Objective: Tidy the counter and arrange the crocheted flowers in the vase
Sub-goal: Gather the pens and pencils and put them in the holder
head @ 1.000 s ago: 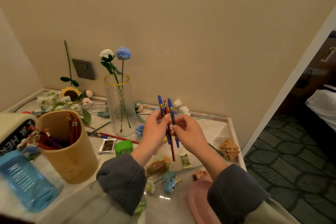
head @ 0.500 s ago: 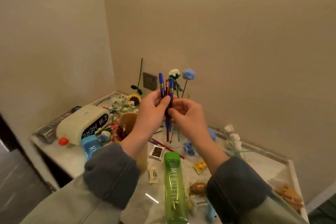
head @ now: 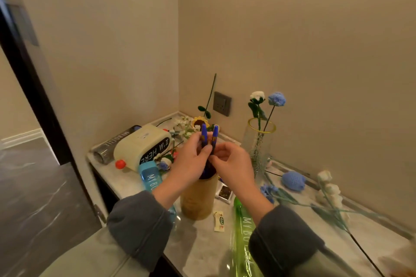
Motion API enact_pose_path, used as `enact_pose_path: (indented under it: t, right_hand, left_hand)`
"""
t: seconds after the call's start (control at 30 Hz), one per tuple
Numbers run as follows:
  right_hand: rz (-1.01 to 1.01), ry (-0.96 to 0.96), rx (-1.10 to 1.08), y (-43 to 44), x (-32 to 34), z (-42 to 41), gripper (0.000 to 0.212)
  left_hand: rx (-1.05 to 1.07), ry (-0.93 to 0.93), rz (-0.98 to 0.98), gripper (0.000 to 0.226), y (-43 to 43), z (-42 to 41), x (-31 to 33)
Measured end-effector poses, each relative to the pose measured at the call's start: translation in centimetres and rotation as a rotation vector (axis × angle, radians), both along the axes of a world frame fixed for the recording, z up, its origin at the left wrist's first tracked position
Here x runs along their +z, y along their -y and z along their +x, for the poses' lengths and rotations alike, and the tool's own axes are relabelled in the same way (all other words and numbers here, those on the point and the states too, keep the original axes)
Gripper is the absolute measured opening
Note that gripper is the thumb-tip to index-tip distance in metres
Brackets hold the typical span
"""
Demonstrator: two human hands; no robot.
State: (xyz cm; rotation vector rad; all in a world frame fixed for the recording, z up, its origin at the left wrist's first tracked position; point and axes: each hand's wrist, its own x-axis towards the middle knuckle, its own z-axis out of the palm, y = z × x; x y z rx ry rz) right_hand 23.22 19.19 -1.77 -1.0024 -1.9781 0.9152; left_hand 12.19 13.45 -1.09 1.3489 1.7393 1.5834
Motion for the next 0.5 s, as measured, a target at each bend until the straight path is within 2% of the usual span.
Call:
enact_pose_path:
  t: [0.17,0.37,0.5]
  right_hand:
    - [-0.049,-0.036,0.017,-0.3,-1.3,0.7,0.026]
    - [-0.056,-0.143,-0.042,-1.0,-2.1,1.7,0.024]
    - [-0.168,-0.004,-0.016,-1.3,-2.6,2.3,0.026]
  left_hand:
    - [-0.027,0.086,0.014,0.048,0.1,-0.3,-1.1]
    - [0.063,0.018,0.214,0.042,0.1,0.5,-0.2]
    - [0.165,0.005,0.274,0.040,0.0,0.5,-0.3]
